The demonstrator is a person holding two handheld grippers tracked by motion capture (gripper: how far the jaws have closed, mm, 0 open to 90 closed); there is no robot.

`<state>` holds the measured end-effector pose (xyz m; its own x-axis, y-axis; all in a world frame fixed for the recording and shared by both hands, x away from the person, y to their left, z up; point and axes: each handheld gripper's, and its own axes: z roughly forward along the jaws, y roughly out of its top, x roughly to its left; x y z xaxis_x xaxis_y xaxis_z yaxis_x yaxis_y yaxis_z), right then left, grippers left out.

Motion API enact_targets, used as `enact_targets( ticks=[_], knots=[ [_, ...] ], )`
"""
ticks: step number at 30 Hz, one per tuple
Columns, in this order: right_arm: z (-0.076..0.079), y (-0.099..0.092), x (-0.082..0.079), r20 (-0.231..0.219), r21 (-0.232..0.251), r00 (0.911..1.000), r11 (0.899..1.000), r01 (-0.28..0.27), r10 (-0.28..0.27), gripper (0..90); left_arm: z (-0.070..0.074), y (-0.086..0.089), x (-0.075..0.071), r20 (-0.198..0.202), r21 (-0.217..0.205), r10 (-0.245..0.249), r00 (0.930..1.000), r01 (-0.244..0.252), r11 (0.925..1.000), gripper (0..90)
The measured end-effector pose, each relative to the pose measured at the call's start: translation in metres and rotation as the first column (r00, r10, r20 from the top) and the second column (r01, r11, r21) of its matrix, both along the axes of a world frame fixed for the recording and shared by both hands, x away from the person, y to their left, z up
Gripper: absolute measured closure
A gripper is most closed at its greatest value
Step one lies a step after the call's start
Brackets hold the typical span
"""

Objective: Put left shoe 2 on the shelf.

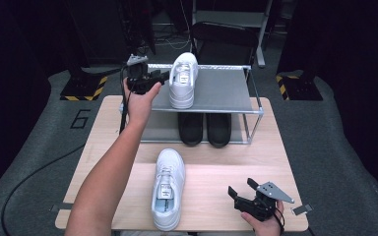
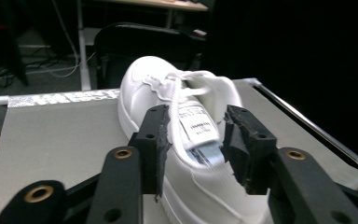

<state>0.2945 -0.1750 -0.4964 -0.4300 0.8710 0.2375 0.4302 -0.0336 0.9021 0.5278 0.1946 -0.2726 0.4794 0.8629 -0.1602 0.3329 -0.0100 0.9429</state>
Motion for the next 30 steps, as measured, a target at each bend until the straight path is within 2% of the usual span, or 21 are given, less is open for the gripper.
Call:
enact_targets(
  ticks=[2, 4, 5, 6, 8, 9, 11, 17, 20, 21, 22, 23, 27, 30],
  knots=[
    [0.003, 0.005, 0.000, 0.006, -0.004, 1.0000, 1.000, -0.006, 0.006, 18.4, 0.000, 0.004, -0.011, 0.015, 0.008, -0.014, 0.9998, 0.013, 0.9999, 60.3],
    [0.005, 0.007, 0.000, -0.002, 0.006, 0.9997, 1.000, -0.022, 0.022, 25.5, -0.002, 0.007, -0.022, 0.031, 0.009, -0.022, 0.9993, 0.022, 0.9997, 60.2],
    [0.007, 0.009, -0.001, -0.008, 0.010, 0.9998, 1.000, -0.019, 0.019, 26.1, -0.003, 0.009, -0.027, 0.036, 0.009, -0.027, 0.9990, 0.027, 0.9996, 60.2],
    [0.008, 0.010, -0.002, -0.010, 0.009, 0.9999, 1.000, -0.008, 0.009, 27.2, -0.003, 0.013, -0.031, 0.037, 0.034, -0.040, 0.9985, 0.039, 0.9987, 60.2],
    [0.012, 0.014, -0.004, -0.007, 0.006, 1.0000, 1.000, -0.005, 0.005, 33.4, -0.008, 0.020, -0.042, 0.046, 0.026, -0.050, 0.9977, 0.049, 0.9985, 60.0],
    [0.013, 0.015, -0.004, 0.001, -0.009, 1.0000, 1.000, -0.002, 0.002, 35.4, -0.008, 0.020, -0.042, 0.046, 0.026, -0.050, 0.9977, 0.049, 0.9985, 60.0],
    [0.015, 0.017, -0.005, 0.007, -0.020, 1.0000, 1.000, -0.001, 0.001, 35.9, -0.014, 0.026, -0.049, 0.049, 0.013, -0.054, 0.9973, 0.053, 0.9985, 60.0],
    [0.021, 0.028, -0.008, 0.023, -0.039, 0.9996, 0.999, -0.018, 0.019, 40.0, -0.034, 0.040, -0.066, 0.042, 0.027, -0.058, 0.9975, 0.056, 0.9980, 59.7],
    [0.022, 0.031, -0.007, 0.009, -0.030, 0.9993, 0.999, -0.036, 0.036, 41.6, -0.043, 0.046, -0.074, 0.040, 0.017, -0.050, 0.9979, 0.050, 0.9986, 58.8],
    [0.023, 0.034, -0.007, -0.002, -0.033, 0.9993, 0.999, -0.037, 0.037, 43.0, -0.049, 0.051, -0.078, 0.037, 0.002, -0.049, 0.9981, 0.049, 0.9988, 58.3],
    [0.023, 0.034, -0.007, -0.002, -0.033, 0.9993, 0.999, -0.037, 0.037, 43.0, -0.049, 0.051, -0.078, 0.037, 0.002, -0.049, 0.9981, 0.049, 0.9988, 58.3],
    [0.022, 0.036, -0.006, -0.021, -0.038, 0.9989, 0.998, -0.042, 0.041, 43.3, -0.052, 0.053, -0.081, 0.051, -0.001, -0.037, 0.9980, 0.037, 0.9993, 57.7],
    [0.021, 0.041, -0.005, -0.031, -0.021, 0.9975, 0.998, -0.064, 0.063, 42.6, -0.066, 0.059, -0.094, 0.071, 0.023, -0.023, 0.9972, 0.021, 0.9995, 56.6],
    [0.019, 0.049, -0.004, -0.024, -0.030, 0.9954, 0.995, -0.093, 0.093, 44.3, -0.081, 0.065, -0.104, 0.068, 0.025, -0.021, 0.9975, 0.019, 0.9995, 56.2]
  ],
)
